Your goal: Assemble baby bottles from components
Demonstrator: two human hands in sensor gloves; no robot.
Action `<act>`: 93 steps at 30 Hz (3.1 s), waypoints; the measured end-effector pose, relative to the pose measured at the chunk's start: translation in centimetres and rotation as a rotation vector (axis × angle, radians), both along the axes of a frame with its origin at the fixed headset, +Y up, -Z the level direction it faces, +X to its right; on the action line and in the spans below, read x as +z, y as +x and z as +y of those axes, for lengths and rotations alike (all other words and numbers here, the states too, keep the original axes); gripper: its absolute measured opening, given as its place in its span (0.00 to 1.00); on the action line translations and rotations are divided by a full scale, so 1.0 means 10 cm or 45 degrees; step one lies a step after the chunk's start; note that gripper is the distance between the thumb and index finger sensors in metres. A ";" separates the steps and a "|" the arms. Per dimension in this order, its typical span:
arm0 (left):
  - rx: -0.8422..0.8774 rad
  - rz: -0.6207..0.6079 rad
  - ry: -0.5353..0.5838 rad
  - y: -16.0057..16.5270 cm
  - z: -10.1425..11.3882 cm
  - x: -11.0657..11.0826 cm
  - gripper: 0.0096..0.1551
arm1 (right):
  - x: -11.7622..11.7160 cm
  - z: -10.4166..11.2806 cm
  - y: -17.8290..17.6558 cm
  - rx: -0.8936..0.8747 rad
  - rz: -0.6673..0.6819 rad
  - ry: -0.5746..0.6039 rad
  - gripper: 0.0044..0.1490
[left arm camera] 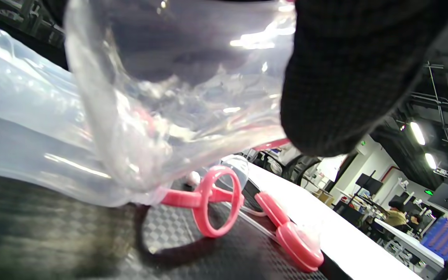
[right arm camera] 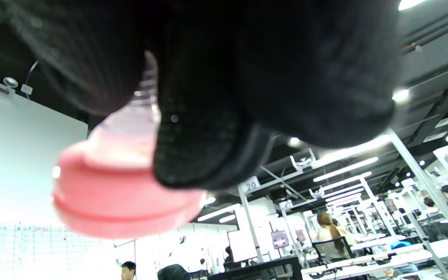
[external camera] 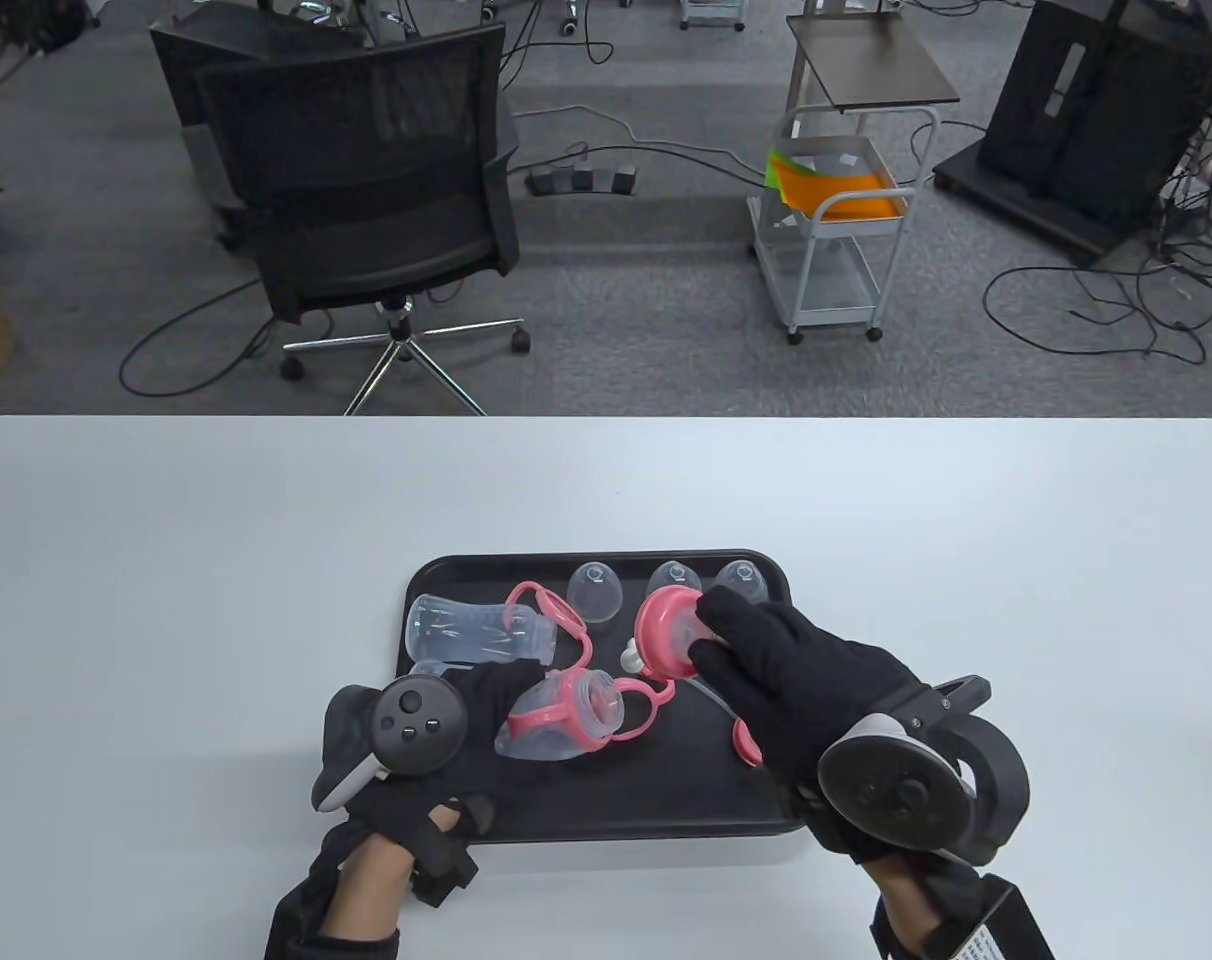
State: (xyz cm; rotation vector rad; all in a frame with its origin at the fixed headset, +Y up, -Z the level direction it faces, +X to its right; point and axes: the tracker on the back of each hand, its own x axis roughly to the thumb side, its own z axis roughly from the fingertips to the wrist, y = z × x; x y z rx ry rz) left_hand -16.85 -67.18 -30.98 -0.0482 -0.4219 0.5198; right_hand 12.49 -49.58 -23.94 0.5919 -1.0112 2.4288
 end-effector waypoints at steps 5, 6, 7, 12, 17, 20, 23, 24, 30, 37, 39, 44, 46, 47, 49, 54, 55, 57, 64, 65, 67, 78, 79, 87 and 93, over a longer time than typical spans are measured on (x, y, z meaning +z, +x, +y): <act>0.014 -0.086 -0.044 0.07 -0.01 0.01 0.61 | 0.05 -0.02 -0.11 0.041 0.025 0.014 0.29; 0.041 -0.107 -0.060 0.08 -0.01 0.01 0.61 | 0.06 -0.03 -0.14 0.052 0.031 0.012 0.29; 0.059 -0.119 -0.070 0.09 -0.01 0.01 0.61 | 0.07 -0.03 -0.15 0.058 0.035 0.012 0.29; 0.063 -0.134 -0.098 0.08 -0.01 0.01 0.61 | 0.09 -0.03 -0.19 0.078 0.042 0.020 0.29; 0.037 -0.082 -0.113 0.02 -0.04 -0.02 0.61 | 0.12 0.00 -0.14 0.056 0.043 0.027 0.29; 0.040 -0.081 -0.119 -0.01 -0.05 -0.03 0.61 | 0.13 0.01 -0.13 0.054 0.045 0.026 0.29; 0.050 -0.093 -0.125 -0.01 -0.05 -0.03 0.61 | 0.12 0.01 -0.15 0.060 0.047 0.025 0.29; 0.051 -0.095 -0.120 -0.01 -0.05 -0.03 0.61 | 0.12 0.00 -0.16 0.064 0.050 0.024 0.29; 0.108 -0.113 -0.093 0.01 -0.06 -0.03 0.61 | 0.09 -0.04 -0.21 0.090 0.057 0.003 0.29; 0.245 -0.104 -0.041 -0.03 -0.04 -0.02 0.61 | -0.02 -0.14 -0.28 0.135 0.060 -0.060 0.29; 0.269 -0.079 -0.020 -0.05 -0.03 -0.02 0.61 | -0.07 -0.18 -0.30 0.140 0.068 -0.094 0.29; 0.327 -0.039 0.034 -0.12 0.00 -0.01 0.61 | -0.22 -0.31 -0.36 0.136 0.125 -0.214 0.29; 0.344 -0.025 0.046 -0.14 0.01 0.00 0.61 | -0.26 -0.36 -0.38 0.149 0.126 -0.227 0.29; 0.351 -0.023 0.048 -0.15 0.02 0.00 0.61 | -0.28 -0.38 -0.39 0.154 0.123 -0.237 0.29; 0.370 -0.020 0.046 -0.16 0.01 -0.01 0.61 | -0.31 -0.41 -0.41 0.158 0.125 -0.252 0.29; 0.381 -0.020 0.046 -0.17 0.01 -0.01 0.61 | -0.37 -0.48 -0.44 0.155 0.144 -0.295 0.29; 0.384 -0.017 0.053 -0.17 0.02 -0.01 0.61 | -0.38 -0.50 -0.45 0.165 0.139 -0.298 0.29; 0.395 -0.025 0.058 -0.17 0.02 0.00 0.61 | -0.39 -0.51 -0.45 0.174 0.139 -0.311 0.30; 0.337 -0.018 0.083 -0.18 0.01 -0.01 0.61 | -0.45 -0.59 -0.49 0.242 0.157 -0.408 0.32; 0.345 -0.030 0.082 -0.17 0.02 -0.01 0.61 | -0.45 -0.61 -0.50 0.270 0.161 -0.434 0.34; 0.333 -0.035 0.089 -0.16 0.03 0.01 0.61 | -0.47 -0.65 -0.53 0.308 0.206 -0.487 0.42; 0.250 -0.047 0.086 -0.14 0.04 0.01 0.61 | -0.49 -0.78 -0.68 0.530 0.343 -0.569 0.50; 0.252 -0.060 0.076 -0.14 0.03 0.01 0.60 | -0.48 -0.78 -0.68 0.562 0.358 -0.564 0.50; 0.219 -0.072 0.113 -0.13 0.06 0.03 0.60 | -0.54 -0.83 -0.68 0.459 0.234 -0.587 0.51; 0.225 -0.044 0.125 -0.13 0.07 0.03 0.61 | -0.51 -0.75 -0.60 0.387 0.302 -0.560 0.57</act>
